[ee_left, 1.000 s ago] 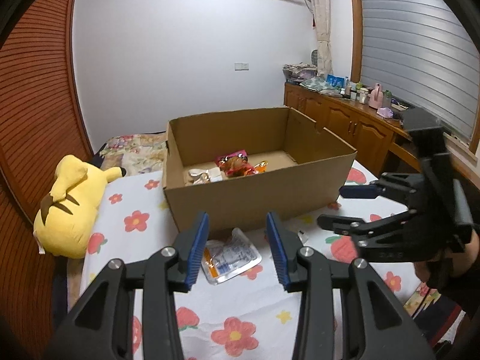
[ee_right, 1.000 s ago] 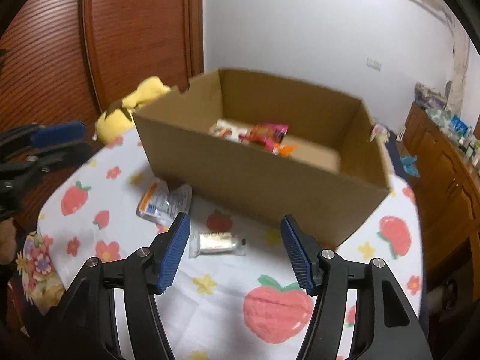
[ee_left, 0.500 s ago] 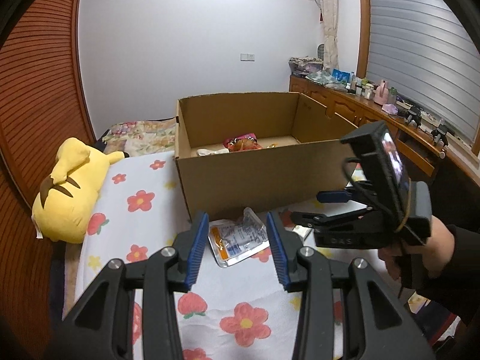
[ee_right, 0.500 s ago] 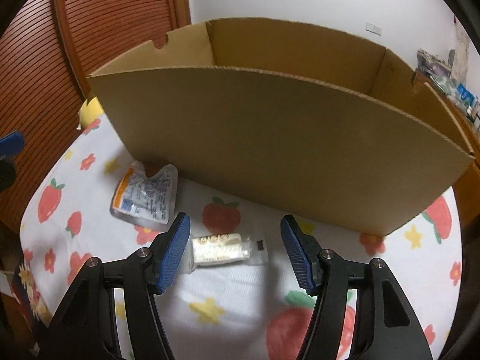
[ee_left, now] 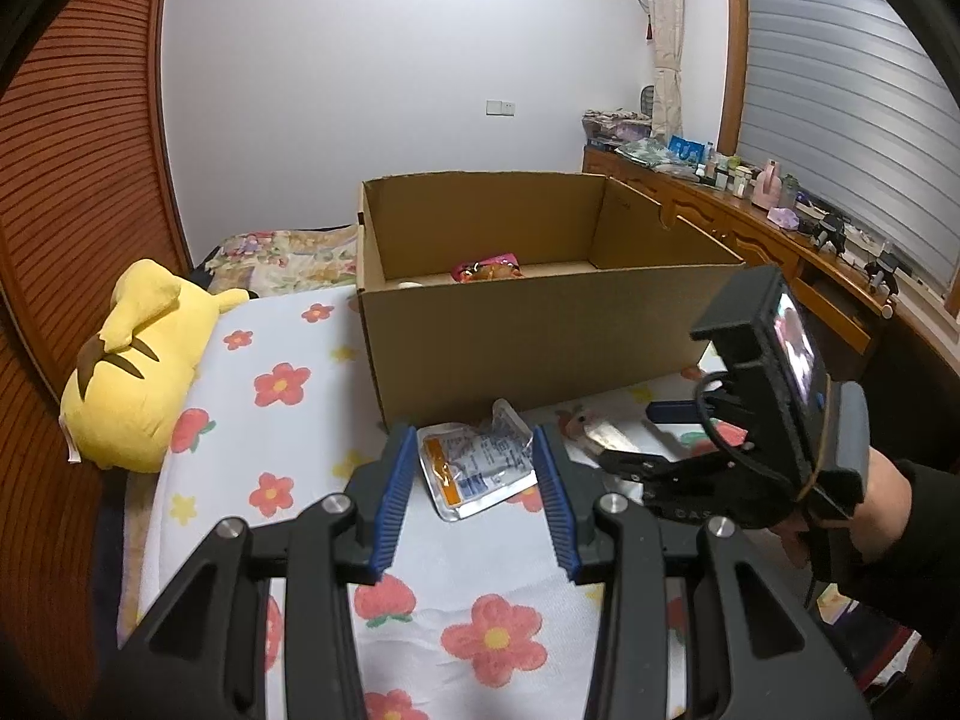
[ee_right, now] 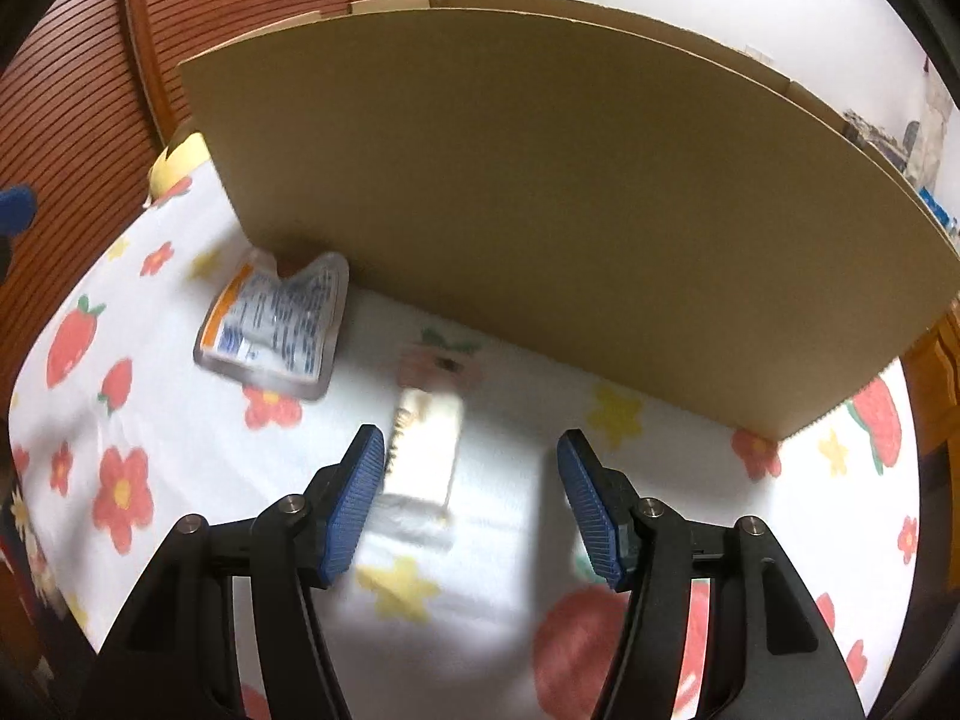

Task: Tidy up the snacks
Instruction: 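Lower the right tool onto the white wrapped bar and close on it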

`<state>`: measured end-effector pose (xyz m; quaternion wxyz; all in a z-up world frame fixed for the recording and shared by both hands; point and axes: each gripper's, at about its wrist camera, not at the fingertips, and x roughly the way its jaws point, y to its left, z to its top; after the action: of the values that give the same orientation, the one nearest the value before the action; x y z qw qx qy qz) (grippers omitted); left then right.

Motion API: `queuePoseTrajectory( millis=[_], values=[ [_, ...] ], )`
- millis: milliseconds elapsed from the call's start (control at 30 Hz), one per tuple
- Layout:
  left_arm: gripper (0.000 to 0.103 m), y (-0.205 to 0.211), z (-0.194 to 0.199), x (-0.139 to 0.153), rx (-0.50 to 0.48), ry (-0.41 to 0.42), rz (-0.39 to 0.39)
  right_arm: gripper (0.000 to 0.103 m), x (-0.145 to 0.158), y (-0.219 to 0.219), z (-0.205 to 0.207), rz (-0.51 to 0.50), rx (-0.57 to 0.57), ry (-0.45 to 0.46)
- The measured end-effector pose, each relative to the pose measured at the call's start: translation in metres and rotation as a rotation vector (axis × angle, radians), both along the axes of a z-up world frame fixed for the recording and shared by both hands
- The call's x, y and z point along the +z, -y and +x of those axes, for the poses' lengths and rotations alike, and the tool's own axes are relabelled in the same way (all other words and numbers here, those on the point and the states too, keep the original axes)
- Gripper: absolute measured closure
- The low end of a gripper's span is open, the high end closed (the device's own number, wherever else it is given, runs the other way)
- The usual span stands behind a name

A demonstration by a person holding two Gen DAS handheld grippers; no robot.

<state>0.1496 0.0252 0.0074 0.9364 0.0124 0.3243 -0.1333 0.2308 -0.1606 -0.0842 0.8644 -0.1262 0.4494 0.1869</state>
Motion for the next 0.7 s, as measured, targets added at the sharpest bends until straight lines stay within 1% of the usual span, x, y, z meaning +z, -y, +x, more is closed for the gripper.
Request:
queuePoseTrajectory(
  millis=[167,300,400,433,500,533,567,600,700],
  values=[
    [0.064,0.001,0.002,-0.005,0.001,-0.012,-0.003,0.041,0.0,0.01,0.0,0.04,-0.01,-0.013],
    [0.064,0.003,0.004,-0.011,-0.004,-0.025,-0.001,0.045,0.0,0.009,0.002,0.057,-0.002,-0.016],
    [0.064,0.001,0.007,-0.017,-0.003,-0.04,-0.006,0.056,0.001,0.003,0.003,0.054,0.01,-0.011],
    [0.064,0.001,0.008,-0.019,-0.002,-0.045,-0.008,0.061,0.001,0.002,0.004,0.057,0.014,-0.012],
    [0.064,0.0,0.012,-0.025,0.0,-0.061,-0.013,0.067,0.001,0.0,0.005,0.06,0.023,-0.014],
    [0.064,0.0,0.014,-0.028,0.0,-0.069,-0.014,0.075,0.002,0.0,0.004,0.059,0.028,-0.013],
    [0.064,0.0,0.015,-0.03,0.0,-0.074,-0.013,0.08,0.002,-0.001,0.003,0.056,0.035,-0.012],
    [0.064,0.001,0.017,-0.033,0.001,-0.081,-0.011,0.082,0.001,-0.001,0.003,0.054,0.041,-0.012],
    [0.063,0.002,0.022,-0.041,0.001,-0.098,-0.009,0.083,0.0,-0.002,0.0,0.057,0.051,-0.009]
  ],
)
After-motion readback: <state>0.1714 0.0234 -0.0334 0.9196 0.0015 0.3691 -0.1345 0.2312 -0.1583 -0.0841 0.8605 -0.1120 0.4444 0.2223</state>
